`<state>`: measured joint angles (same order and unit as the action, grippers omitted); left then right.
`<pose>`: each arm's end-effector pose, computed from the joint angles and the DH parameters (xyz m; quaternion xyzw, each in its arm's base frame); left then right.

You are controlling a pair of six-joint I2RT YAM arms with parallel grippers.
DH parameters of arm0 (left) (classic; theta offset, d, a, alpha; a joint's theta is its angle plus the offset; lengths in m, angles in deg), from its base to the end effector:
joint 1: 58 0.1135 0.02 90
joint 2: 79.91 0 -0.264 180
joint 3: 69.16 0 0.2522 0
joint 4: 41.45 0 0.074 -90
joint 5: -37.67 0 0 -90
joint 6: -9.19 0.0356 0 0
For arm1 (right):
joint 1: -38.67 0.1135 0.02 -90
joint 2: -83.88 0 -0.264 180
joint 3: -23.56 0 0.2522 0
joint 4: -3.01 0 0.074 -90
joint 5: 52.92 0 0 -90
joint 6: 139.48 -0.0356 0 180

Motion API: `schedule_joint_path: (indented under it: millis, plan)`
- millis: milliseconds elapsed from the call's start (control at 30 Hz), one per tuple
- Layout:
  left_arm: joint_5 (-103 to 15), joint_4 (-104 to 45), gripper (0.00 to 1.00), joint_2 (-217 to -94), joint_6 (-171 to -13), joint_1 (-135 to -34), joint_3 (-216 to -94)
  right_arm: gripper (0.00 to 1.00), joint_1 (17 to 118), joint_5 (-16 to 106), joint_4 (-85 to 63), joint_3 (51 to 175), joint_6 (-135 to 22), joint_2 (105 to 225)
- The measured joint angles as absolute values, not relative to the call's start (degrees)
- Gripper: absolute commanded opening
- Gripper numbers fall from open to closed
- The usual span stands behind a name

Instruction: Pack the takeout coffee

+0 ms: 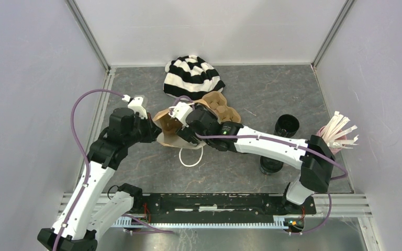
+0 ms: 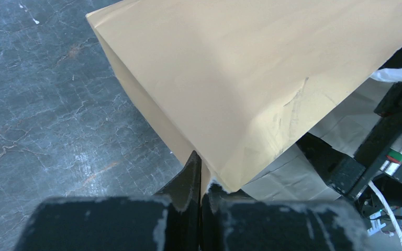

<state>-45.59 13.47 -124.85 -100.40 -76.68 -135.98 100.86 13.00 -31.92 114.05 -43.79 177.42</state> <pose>0.1491 -0.0548 0.3343 0.0211 0.8777 -0.2049 0.4328 0.1864 0.3223 0.2980 -0.4148 0.7803 0.0379 0.4665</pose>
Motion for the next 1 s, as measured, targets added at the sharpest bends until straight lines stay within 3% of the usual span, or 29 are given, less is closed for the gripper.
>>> schedule_joint_path:
  millis: [400,1000]
  plan:
    - [-42.18,15.57,0.02,-124.35,-100.44,-76.66,-135.98,0.98,99.11,11.41,-21.74,113.2,-44.03,182.51]
    - [-39.29,15.92,0.02,-123.43,-100.42,-76.35,-135.02,0.97,96.66,15.98,-10.83,116.02,-38.22,189.66]
